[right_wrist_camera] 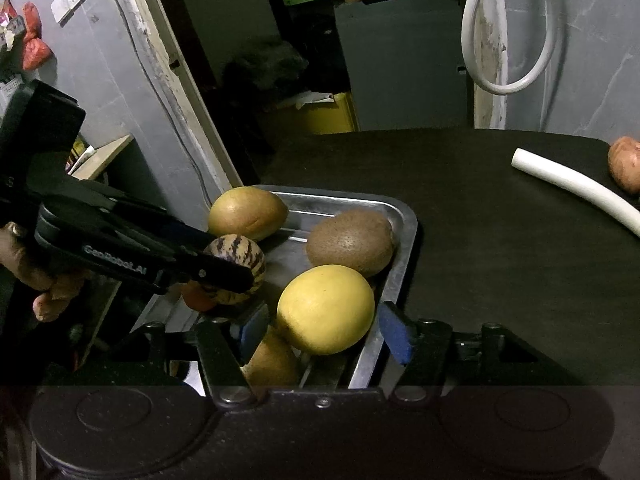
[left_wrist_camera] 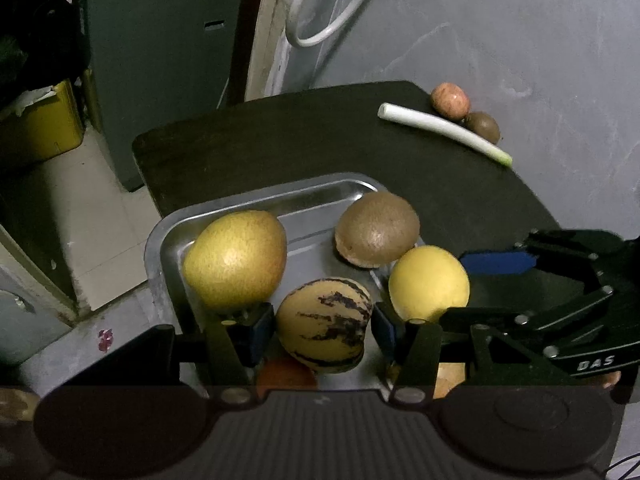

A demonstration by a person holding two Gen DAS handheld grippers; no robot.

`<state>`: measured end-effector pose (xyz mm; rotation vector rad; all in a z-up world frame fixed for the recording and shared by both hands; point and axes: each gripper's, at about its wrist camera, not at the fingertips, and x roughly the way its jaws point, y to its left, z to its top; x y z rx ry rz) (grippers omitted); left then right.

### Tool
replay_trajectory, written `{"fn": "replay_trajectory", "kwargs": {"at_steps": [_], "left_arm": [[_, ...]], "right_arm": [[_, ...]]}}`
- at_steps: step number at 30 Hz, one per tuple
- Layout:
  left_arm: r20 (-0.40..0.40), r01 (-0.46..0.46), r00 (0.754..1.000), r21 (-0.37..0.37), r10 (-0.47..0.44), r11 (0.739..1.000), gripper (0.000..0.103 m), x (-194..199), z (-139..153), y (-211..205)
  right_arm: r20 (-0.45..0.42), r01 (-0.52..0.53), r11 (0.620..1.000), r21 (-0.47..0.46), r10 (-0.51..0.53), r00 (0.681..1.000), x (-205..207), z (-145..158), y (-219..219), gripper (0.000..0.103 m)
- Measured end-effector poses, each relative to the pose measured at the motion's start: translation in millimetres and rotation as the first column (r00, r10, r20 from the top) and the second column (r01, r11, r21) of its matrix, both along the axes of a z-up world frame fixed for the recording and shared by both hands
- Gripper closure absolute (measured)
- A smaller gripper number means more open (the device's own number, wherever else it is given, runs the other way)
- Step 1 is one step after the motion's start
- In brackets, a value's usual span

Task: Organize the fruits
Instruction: 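Open both tools to release the pepino and lemon into the tray, then withdraw both open tools up and away from the tray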

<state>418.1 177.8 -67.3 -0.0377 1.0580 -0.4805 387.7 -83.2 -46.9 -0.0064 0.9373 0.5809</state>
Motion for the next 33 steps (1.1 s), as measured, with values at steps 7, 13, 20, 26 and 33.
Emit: {"fn": "replay_trajectory", "kwargs": {"at_steps": [7, 13, 20, 26, 33], "left_arm": [[0.008, -0.001, 1.0, 0.004, 0.001, 1.0, 0.043, -2.7, 4.0, 0.4], [0.028, -0.016, 0.999, -0.007, 0.016, 1.0, 0.035, -10.2, 15.6, 3.5], [0.081, -0.072, 0.994, -0.031, 0.074, 0.997, 0.014, -30.6, 38.1, 8.2], [0.127, -0.15, 0.98, -0.046, 0.155, 0.988, 0.002, -53.1, 57.8, 13.9], [0.183, -0.217, 0.959, -0.011, 0.215, 0.976, 0.001, -79.0, 73.4, 15.9]], "right_arm": [[0.014, 0.017, 1.0, -0.001, -0.017, 1.0, -9.6, 9.8, -7.8, 0.034], [0.037, 0.042, 0.999, 0.001, -0.042, 0.998, -19.5, 22.6, -16.5, 0.027], [0.084, 0.084, 0.996, 0.013, -0.085, 0.993, -37.0, 45.2, -24.5, 0.017], [0.118, 0.123, 0.992, 0.027, -0.125, 0.985, -54.0, 63.0, -31.1, 0.01], [0.15, 0.167, 0.985, 0.049, -0.173, 0.974, -72.4, 77.8, -38.5, 0.003]]}}
